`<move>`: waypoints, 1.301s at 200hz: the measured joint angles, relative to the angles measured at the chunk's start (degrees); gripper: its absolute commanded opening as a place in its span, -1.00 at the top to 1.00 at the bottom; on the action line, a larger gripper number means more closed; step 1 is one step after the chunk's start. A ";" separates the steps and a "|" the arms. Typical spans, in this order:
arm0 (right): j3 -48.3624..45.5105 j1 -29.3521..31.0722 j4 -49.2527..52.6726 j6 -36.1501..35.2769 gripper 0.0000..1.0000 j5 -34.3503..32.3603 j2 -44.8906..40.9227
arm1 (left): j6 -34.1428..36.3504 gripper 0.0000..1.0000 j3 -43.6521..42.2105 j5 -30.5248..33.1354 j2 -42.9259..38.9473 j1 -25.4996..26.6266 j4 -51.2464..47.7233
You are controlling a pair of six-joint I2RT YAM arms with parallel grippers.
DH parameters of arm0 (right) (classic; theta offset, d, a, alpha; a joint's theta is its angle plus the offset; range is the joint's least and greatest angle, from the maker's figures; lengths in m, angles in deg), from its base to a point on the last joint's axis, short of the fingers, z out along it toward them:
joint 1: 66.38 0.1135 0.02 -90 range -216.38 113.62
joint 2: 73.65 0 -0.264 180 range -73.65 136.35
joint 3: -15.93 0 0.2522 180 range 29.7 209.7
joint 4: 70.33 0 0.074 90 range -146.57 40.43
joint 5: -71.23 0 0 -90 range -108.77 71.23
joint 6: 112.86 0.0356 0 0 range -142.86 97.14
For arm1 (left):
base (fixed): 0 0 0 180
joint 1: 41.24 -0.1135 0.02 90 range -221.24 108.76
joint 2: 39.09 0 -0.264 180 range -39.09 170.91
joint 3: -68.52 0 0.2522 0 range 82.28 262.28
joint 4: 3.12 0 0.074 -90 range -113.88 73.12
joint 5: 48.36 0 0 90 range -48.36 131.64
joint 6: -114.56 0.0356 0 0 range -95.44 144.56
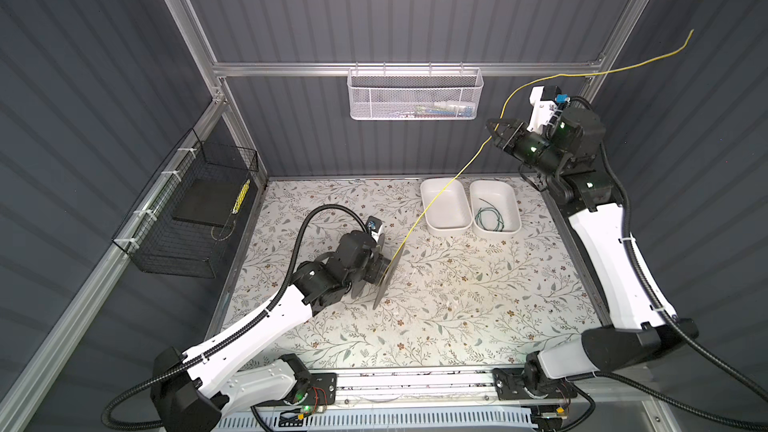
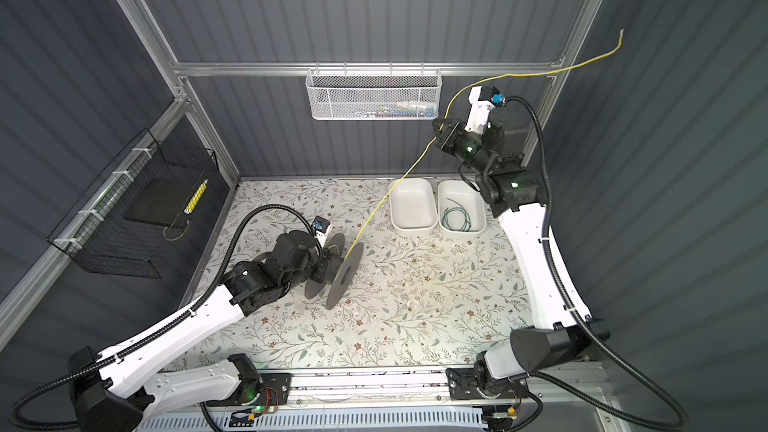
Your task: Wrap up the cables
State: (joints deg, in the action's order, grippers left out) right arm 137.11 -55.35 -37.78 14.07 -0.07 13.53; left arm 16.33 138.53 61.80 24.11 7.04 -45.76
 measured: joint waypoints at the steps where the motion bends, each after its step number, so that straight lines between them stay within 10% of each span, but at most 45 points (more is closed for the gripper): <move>1: 0.39 -0.13 0.20 0.02 1.00 0.11 0.39 | -0.09 1.00 0.00 -0.02 0.00 0.09 -0.02; 112: 23.15 -6.51 14.73 0.07 1.00 5.29 19.23 | -5.46 1.00 1.40 -4.22 -3.61 3.56 -2.71; 260: -42.49 -2.36 -17.84 -6.78 1.00 -17.70 -4.46 | -3.63 1.00 27.12 -15.78 -6.03 3.56 -12.15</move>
State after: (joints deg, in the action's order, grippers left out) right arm 94.62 -57.71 -55.61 7.29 -17.78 9.07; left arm 12.70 165.66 46.02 18.08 10.60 -57.92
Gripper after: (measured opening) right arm 0.046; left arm 0.079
